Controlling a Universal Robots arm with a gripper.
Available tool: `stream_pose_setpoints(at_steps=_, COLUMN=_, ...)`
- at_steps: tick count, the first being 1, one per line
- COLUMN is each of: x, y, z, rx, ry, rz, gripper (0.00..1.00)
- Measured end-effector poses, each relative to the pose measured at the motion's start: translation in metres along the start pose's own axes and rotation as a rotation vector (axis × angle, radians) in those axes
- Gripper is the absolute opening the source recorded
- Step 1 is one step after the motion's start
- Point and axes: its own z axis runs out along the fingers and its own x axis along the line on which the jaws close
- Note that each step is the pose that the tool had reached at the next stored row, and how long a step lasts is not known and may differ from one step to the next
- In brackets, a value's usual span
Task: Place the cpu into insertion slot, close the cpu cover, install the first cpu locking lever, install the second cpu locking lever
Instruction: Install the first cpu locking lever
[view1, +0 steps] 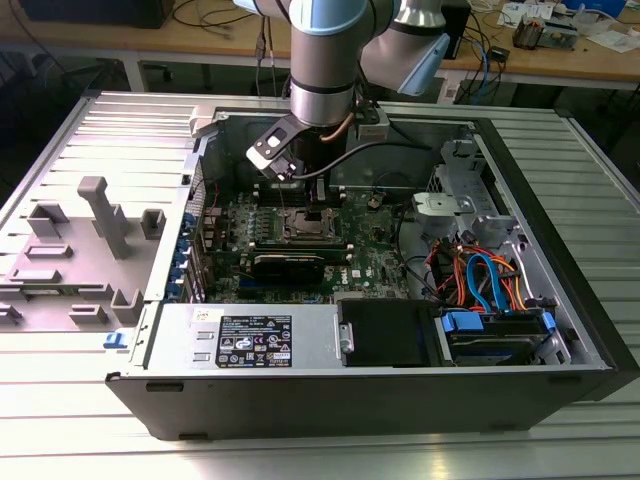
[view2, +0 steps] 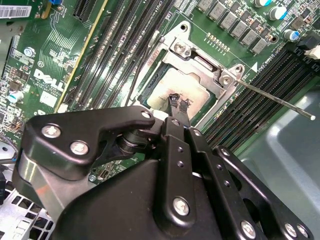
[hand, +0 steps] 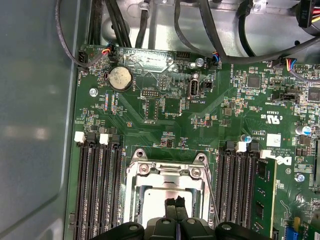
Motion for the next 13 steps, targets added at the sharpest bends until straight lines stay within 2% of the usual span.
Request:
stream_pose_setpoints(at_steps=10, x=-0.0002, y=0.0000, z=-0.0033, rx=-0.0001, ry=0.0000, rz=0.000, gripper=0.11)
stream_pose_setpoints(at_steps=13, x=-0.0005, y=0.0000, z=-0.0117, rx=-0.0002, ry=0.0000, rz=-0.001, gripper=0.11)
